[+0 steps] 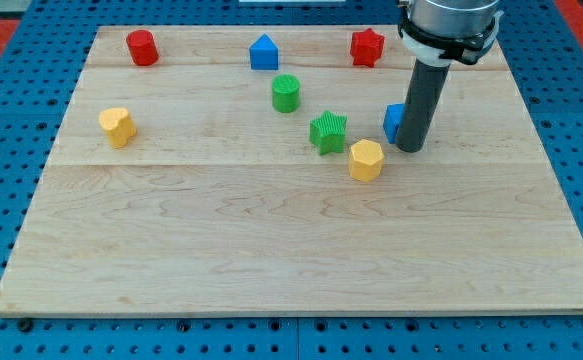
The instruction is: Place the green circle towards the bottom left corner
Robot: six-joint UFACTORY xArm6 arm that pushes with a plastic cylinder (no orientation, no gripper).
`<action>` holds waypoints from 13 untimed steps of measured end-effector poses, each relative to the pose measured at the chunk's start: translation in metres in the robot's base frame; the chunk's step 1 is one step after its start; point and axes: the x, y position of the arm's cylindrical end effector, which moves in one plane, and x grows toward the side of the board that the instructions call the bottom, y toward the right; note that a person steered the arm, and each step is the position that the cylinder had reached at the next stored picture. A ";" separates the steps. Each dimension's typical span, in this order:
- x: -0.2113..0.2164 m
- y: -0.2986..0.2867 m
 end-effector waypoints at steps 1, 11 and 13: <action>0.000 0.000; -0.110 -0.141; 0.020 -0.225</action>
